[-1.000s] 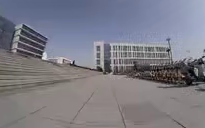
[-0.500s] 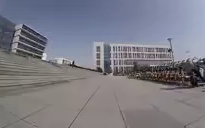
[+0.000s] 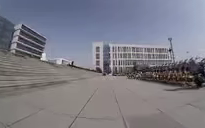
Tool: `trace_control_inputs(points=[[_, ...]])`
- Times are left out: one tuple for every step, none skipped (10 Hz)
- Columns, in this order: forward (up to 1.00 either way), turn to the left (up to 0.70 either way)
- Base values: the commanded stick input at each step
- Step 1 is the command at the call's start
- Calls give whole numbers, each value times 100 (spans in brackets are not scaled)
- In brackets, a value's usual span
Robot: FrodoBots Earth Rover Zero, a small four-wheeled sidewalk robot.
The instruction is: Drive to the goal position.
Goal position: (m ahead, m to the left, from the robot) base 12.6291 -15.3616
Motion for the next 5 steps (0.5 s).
trace_control_inputs(points=[[50,0],[50,0],[50,0],[50,0],[50,0]])
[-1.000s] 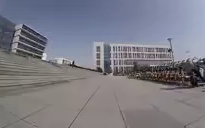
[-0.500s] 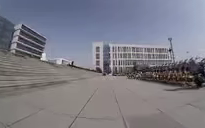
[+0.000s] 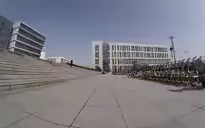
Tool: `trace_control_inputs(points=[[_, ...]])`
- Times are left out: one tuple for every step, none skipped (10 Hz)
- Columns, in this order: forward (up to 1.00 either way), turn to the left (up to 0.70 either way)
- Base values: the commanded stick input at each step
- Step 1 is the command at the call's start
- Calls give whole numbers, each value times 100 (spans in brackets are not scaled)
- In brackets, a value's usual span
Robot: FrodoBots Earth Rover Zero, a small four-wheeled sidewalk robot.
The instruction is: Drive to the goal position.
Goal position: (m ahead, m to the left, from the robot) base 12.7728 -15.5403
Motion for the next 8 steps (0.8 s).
trace_control_inputs(points=[[50,0],[50,0],[50,0],[50,0],[50,0],[50,0],[50,0],[50,0]])
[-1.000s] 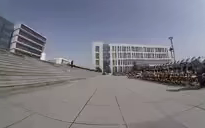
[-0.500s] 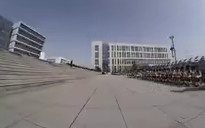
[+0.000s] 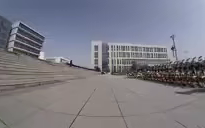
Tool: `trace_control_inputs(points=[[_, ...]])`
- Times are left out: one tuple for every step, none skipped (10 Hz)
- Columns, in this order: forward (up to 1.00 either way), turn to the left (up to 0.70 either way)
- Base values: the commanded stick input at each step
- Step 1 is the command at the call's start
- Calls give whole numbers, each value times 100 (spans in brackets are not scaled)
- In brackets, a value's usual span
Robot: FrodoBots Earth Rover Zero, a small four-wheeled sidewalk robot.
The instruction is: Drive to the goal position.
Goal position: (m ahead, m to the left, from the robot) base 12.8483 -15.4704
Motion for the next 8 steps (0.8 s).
trace_control_inputs(points=[[50,0],[50,0],[50,0],[50,0],[50,0],[50,0],[50,0],[50,0]])
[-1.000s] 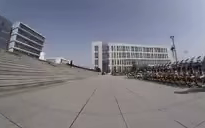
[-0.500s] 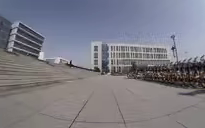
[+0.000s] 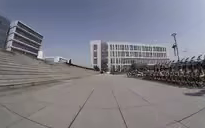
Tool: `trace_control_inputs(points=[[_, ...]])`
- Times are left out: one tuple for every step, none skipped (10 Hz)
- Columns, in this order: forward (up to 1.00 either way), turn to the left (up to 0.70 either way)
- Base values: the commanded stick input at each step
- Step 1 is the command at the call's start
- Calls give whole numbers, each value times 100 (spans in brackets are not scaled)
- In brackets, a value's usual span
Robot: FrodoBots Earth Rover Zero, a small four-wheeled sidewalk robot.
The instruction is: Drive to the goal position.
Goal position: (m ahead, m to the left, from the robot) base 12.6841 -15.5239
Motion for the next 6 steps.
trace_control_inputs(points=[[50,0],[50,0],[50,0],[50,0],[50,0],[50,0]])
